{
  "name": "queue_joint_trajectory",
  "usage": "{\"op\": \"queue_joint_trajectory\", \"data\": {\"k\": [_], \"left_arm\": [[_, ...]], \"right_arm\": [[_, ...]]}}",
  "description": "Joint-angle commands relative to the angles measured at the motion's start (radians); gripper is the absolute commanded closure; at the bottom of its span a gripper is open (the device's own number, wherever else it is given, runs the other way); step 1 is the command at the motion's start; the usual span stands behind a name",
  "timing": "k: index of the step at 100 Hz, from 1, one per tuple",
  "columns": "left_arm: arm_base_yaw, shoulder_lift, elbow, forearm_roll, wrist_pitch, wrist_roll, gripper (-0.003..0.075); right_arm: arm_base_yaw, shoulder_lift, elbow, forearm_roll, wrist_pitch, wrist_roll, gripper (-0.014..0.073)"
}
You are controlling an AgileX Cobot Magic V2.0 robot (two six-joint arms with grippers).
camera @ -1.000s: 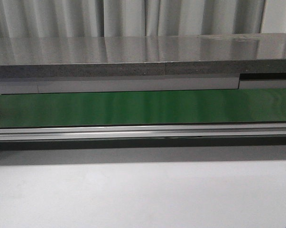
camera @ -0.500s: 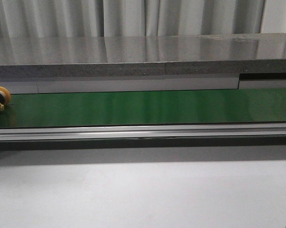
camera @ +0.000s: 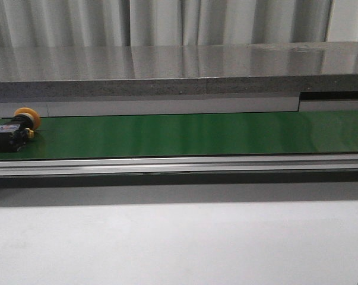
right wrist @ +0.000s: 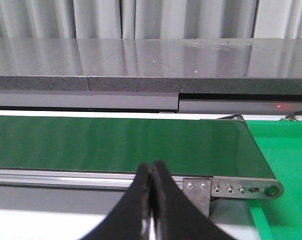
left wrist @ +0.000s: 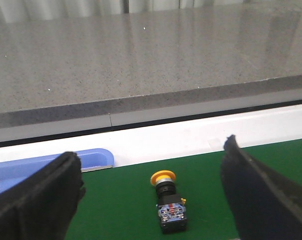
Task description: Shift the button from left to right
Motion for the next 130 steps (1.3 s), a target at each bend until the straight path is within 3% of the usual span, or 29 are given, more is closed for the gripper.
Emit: {"op": "queue_joint_trajectory", "data": {"k": [1,35,70,82,120,130], "left_arm": [[-0.011,-0.089,0.042,-0.010,-0.120,0.002,0.0164],[-0.011,-0.350,0.261,-0.010,-0.168,0.002,0.0164],[-0.011,-0.372,0.308,-0.010,-0.205,0.002,0.0192],[-0.011,-0.372,0.308,-0.010,-0.205,0.002,0.0279],[-0.011,-0.372,0.308,-0.010,-0.205,0.002,0.0709],[-0.011,-0.372,0.308,-0.010,-0.205,0.002,0.0740]], "right_arm": [[-0.006,-0.020,-0.015,-0.009,-0.088,0.000,0.0662],[-0.006,-0.020,-0.015,-0.009,-0.088,0.000,0.0662],[-0.006,-0.020,-0.015,-0.009,-0.088,0.000,0.0662],[-0.006,-0.020,-0.015,-0.009,-0.088,0.000,0.0662],[-0.006,-0.020,-0.015,-0.009,-0.088,0.000,0.0662],[-0.006,-0.020,-0.015,-0.009,-0.088,0.000,0.0662]]}}
